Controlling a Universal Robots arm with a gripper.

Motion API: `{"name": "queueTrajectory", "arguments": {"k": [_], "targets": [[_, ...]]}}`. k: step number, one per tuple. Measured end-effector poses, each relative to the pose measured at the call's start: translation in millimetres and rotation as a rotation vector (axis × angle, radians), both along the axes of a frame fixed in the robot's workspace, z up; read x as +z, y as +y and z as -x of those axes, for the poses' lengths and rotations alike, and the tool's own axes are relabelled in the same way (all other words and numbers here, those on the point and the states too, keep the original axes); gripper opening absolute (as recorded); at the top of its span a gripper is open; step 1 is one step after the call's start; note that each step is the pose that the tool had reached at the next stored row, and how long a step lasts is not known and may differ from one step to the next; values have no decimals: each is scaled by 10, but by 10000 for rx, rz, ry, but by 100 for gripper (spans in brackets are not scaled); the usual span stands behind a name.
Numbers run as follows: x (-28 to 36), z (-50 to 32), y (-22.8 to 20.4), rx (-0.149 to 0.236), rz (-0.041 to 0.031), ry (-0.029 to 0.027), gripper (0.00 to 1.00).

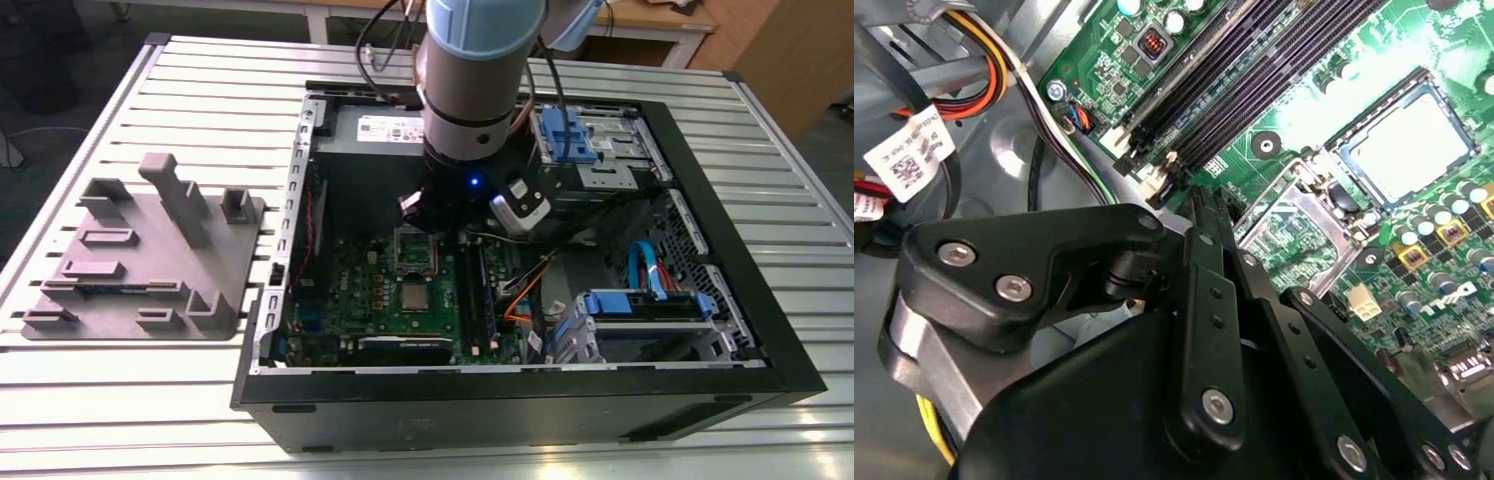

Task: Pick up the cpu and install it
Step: 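Close the cpu cover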

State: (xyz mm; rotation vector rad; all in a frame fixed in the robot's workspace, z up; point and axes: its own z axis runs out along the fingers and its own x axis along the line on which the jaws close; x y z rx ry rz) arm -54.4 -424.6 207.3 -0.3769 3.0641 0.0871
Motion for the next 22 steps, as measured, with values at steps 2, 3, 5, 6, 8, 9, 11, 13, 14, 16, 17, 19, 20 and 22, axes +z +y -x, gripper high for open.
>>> {"name": "queueTrajectory", "arguments": {"k": [2, 3, 5, 6, 8, 9, 11, 13, 14, 16, 17, 19, 20, 22], "targets": [[27, 2, 0, 6, 0, -2, 10], [38, 3, -1, 9, 0, -3, 10], [54, 3, -3, 21, 0, -3, 10], [56, 3, -5, 32, -1, -4, 10], [57, 3, -7, 89, -2, -3, 10], [57, 3, -8, 138, -1, -3, 10], [57, 3, -10, 268, 0, -3, 10], [57, 1, -11, 409, -1, -2, 10], [57, -3, -11, 470, -2, 3, 10], [57, -4, -11, 487, -1, 4, 10], [57, -4, -11, 489, -1, 5, 10], [57, -4, -11, 492, 0, 6, 10], [59, -4, -12, 511, 1, 6, 10], [69, -4, -17, 587, 0, 5, 10]]}}
